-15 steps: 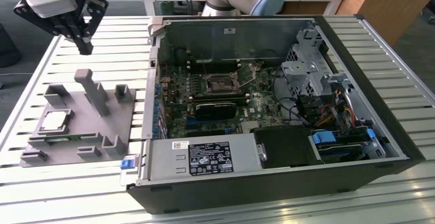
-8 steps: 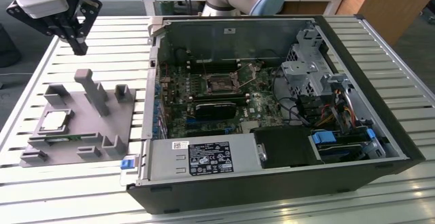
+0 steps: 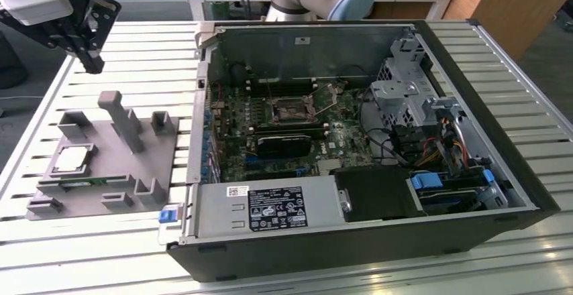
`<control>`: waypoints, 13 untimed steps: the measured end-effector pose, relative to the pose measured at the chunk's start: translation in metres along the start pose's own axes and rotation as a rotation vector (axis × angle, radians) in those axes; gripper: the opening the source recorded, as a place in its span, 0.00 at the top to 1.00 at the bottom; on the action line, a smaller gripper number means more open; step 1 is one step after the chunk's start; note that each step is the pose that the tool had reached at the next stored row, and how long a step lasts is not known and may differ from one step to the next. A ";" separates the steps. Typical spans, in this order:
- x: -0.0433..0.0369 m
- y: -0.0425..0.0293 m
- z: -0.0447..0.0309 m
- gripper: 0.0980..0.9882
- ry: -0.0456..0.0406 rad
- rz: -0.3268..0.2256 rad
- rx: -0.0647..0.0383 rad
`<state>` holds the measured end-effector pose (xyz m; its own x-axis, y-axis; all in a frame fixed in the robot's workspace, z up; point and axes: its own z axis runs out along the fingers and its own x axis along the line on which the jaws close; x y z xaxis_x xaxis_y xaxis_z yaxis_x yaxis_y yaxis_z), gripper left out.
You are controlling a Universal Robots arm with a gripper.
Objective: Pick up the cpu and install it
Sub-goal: 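Reach for the cpu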
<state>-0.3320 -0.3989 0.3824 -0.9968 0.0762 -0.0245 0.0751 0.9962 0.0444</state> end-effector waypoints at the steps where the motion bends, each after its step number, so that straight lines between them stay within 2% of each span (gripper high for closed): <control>1: 0.0024 -0.0002 0.0001 0.99 -0.0001 0.000 0.000; 9: 0.0257 -0.0024 0.0004 0.99 0.0000 0.000 0.000; 13: 0.0407 -0.0036 0.0010 0.99 0.0004 0.000 0.000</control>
<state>-0.3729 -0.3994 0.3802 -0.9968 0.0762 -0.0240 0.0750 0.9962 0.0443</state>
